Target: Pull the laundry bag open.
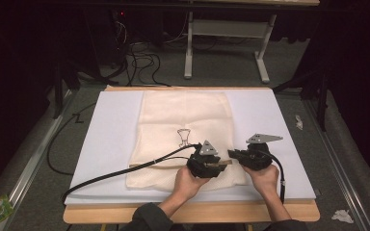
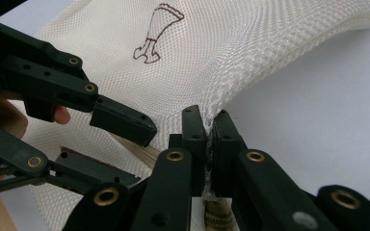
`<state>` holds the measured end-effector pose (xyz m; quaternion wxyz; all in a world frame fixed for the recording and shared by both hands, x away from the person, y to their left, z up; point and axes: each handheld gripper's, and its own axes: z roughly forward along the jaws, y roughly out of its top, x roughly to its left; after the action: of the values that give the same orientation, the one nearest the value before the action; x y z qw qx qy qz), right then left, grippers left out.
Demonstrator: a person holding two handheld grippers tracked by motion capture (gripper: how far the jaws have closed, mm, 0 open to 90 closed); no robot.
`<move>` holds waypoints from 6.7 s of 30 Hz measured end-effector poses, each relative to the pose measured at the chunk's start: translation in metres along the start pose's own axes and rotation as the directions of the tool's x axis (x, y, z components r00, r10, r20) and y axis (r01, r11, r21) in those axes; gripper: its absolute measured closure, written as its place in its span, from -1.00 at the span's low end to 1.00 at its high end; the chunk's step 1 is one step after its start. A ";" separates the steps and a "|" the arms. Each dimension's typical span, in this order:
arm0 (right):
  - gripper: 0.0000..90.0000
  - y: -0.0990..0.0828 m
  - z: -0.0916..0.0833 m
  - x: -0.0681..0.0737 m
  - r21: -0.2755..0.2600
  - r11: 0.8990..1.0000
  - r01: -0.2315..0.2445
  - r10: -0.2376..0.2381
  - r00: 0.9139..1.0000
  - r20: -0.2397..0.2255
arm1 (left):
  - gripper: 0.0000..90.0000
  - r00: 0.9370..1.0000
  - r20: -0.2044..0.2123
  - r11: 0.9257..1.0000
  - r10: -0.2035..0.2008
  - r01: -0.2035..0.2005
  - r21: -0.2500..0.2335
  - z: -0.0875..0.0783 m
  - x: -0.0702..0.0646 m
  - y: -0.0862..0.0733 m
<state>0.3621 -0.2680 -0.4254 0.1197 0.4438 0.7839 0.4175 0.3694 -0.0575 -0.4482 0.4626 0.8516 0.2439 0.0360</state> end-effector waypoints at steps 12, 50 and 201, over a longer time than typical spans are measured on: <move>0.97 0.002 0.003 0.004 -0.004 1.000 -0.002 0.002 1.000 -0.014 | 0.47 1.000 -0.017 1.000 0.008 -0.008 0.008 0.004 -0.003 0.000; 0.96 0.001 0.004 0.004 -0.012 1.000 0.019 -0.019 1.000 -0.017 | 0.93 0.998 0.035 0.999 0.046 -0.047 0.021 0.003 -0.005 0.005; 0.97 -0.002 0.007 0.007 -0.007 1.000 0.019 -0.019 1.000 -0.012 | 0.94 0.997 -0.065 0.999 -0.047 0.048 0.014 -0.077 0.035 -0.023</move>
<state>0.3613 -0.2592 -0.4303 0.1204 0.4333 0.7873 0.4218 0.3688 0.0278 -0.4284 0.4487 0.8475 0.2791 0.0509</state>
